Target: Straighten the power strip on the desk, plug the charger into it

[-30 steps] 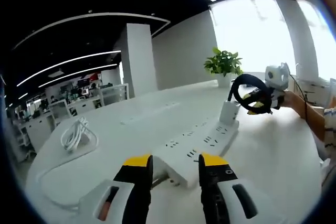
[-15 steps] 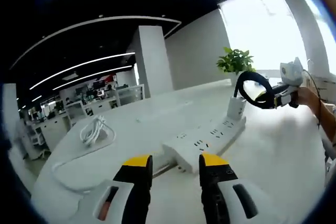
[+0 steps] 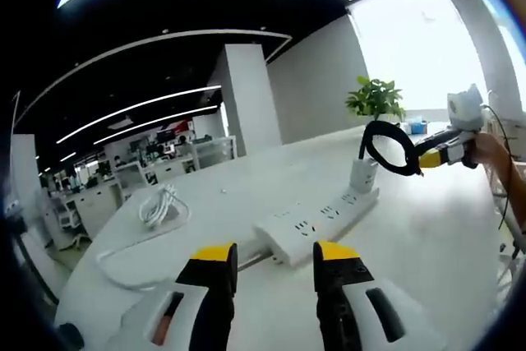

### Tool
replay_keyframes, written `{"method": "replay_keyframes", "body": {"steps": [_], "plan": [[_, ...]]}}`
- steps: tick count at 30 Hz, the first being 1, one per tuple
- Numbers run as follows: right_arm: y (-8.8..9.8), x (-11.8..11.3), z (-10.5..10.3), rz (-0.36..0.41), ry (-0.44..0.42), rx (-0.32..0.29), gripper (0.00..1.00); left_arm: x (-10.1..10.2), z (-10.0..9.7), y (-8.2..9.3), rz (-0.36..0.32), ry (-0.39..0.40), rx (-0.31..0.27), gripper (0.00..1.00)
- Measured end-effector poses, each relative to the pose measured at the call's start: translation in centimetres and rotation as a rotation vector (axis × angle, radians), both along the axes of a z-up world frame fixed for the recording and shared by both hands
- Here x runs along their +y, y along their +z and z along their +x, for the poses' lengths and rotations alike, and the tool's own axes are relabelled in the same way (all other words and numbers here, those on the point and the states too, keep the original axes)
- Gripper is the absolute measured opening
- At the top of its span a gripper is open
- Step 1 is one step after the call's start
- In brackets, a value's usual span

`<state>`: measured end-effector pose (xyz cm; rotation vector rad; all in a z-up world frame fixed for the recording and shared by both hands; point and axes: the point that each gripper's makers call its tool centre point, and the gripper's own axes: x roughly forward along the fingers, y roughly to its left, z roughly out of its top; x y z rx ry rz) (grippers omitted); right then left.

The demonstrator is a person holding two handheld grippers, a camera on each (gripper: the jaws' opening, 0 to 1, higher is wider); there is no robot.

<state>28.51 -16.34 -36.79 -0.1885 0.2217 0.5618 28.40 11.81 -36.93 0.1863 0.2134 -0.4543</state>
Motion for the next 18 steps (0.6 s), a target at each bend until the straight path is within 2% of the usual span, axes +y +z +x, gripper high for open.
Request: {"method": "replay_keyframes", "body": {"steps": [10, 18], "plan": [[0.3, 0.0, -1.2, -0.055, -0.030, -0.025, 0.34, 0.2, -1.5, 0.1, 0.007, 0.032, -0.010, 0.38], [0.5, 0.2, -2.1, -0.047, -0.041, -0.042, 0.34, 0.2, -2.2, 0.4, 0.002, 0.050, -0.014, 0.39]]}}
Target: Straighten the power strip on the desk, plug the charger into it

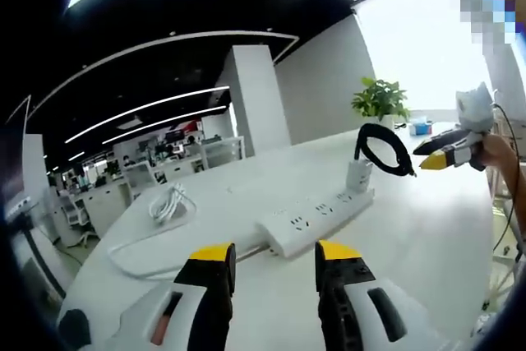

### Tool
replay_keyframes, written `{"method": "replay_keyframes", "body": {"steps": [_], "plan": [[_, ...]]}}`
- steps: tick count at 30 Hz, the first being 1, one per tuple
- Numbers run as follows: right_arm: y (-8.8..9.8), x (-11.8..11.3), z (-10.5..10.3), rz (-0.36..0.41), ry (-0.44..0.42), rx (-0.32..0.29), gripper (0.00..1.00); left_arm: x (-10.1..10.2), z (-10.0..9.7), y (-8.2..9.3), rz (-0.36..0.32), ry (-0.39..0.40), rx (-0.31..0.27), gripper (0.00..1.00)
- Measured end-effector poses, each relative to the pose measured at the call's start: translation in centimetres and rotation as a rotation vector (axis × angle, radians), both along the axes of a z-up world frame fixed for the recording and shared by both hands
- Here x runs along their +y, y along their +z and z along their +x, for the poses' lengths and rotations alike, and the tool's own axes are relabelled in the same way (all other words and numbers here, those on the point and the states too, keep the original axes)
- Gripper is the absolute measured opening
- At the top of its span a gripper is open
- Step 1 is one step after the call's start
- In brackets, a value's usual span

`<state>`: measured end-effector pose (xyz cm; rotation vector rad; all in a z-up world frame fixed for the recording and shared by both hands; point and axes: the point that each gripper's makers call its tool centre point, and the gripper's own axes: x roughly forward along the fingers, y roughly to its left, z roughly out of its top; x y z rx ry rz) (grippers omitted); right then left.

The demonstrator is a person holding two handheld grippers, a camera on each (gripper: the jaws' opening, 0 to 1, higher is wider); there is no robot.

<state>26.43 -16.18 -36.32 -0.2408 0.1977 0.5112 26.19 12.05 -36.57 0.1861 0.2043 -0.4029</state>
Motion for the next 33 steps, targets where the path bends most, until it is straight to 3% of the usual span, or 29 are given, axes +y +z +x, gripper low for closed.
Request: {"method": "replay_keyframes", "body": {"steps": [20, 33], "plan": [[1.6, 2.0, -3.2, -0.012, 0.020, -0.060, 0.34, -1.2, -3.2, 0.6, -0.019, 0.012, -0.033, 0.41], [1.1, 0.9, -4.5, -0.049, -0.032, -0.084, 0.37, 0.1, -4.1, -0.9, -0.030, 0.064, -0.001, 0.45]]}}
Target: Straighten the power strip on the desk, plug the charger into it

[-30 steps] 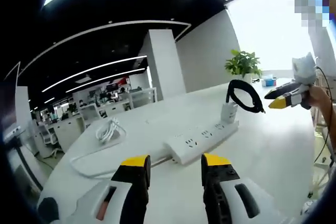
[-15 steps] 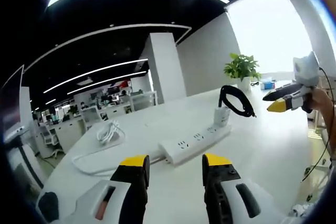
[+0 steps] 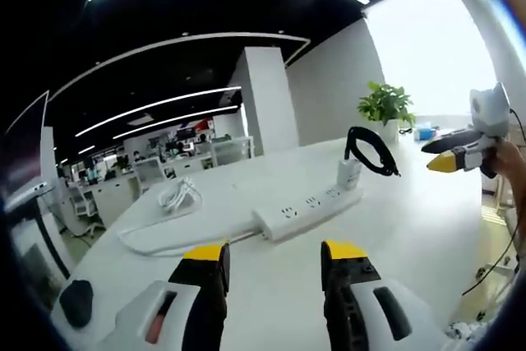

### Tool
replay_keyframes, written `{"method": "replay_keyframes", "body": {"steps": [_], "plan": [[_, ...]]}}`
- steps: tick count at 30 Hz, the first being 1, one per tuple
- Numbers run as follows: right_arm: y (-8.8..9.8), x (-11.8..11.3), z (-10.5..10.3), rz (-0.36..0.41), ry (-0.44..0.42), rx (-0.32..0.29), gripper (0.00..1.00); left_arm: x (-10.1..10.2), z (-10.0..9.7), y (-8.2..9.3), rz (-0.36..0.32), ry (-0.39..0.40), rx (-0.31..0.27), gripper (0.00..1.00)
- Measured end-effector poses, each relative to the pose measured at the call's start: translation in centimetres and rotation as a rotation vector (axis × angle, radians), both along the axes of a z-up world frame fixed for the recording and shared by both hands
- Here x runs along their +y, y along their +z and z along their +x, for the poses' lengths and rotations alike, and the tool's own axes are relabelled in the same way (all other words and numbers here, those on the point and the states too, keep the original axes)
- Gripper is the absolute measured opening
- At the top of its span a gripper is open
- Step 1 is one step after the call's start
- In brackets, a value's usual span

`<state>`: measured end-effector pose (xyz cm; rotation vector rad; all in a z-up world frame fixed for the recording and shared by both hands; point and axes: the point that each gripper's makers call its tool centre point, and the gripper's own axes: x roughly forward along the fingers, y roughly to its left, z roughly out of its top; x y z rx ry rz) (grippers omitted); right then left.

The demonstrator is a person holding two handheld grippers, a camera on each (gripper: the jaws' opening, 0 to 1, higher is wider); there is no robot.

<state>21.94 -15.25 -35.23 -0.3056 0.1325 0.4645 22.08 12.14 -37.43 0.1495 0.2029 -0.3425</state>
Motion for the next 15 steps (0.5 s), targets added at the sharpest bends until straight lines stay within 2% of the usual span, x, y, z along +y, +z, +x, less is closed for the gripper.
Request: {"method": "replay_keyframes", "body": {"steps": [6, 15], "plan": [[-0.4, -0.6, -0.7, 0.027, -0.011, 0.014, 0.37, 0.5, -0.5, -0.4, 0.006, 0.018, 0.009, 0.47], [-1.0, -1.3, -1.7, 0.044, -0.037, 0.025, 0.37, 0.9, -1.9, 0.0, 0.004, 0.033, -0.003, 0.49]]}}
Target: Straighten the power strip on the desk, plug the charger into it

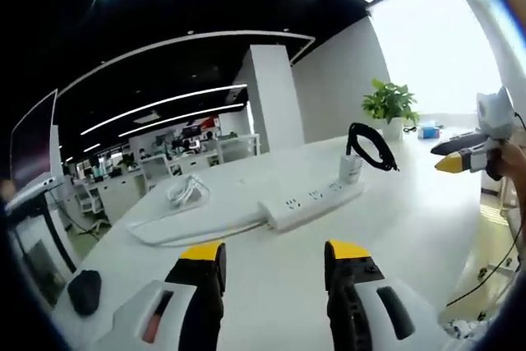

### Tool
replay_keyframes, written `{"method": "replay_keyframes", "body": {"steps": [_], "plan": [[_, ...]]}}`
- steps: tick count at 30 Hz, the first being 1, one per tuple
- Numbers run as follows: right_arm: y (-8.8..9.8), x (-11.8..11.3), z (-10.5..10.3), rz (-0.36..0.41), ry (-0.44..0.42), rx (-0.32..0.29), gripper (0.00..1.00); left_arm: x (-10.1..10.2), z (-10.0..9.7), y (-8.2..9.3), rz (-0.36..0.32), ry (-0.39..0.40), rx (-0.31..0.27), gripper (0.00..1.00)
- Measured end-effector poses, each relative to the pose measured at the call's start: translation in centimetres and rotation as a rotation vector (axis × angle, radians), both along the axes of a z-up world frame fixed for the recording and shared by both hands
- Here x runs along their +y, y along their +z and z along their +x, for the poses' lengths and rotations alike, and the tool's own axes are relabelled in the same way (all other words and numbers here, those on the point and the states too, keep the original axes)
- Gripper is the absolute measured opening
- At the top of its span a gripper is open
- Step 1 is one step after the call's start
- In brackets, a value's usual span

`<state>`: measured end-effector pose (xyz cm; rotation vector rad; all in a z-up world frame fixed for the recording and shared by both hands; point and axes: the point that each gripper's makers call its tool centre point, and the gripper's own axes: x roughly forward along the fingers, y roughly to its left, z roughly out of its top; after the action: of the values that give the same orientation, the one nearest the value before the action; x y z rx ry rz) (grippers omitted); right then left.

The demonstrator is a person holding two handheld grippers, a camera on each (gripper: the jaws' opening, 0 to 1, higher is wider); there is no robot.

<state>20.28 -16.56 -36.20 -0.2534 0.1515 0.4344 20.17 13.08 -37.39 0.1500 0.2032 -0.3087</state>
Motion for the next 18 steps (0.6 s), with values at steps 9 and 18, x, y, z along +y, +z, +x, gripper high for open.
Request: {"method": "replay_keyframes", "body": {"steps": [9, 18], "plan": [[-0.5, -0.7, -0.9, 0.019, -0.026, 0.012, 0.39, 0.5, -0.7, -0.2, 0.011, 0.013, 0.002, 0.51], [-0.6, -1.0, -1.3, 0.013, -0.039, 0.015, 0.40, 0.6, -1.3, -0.2, 0.012, 0.023, -0.002, 0.52]]}}
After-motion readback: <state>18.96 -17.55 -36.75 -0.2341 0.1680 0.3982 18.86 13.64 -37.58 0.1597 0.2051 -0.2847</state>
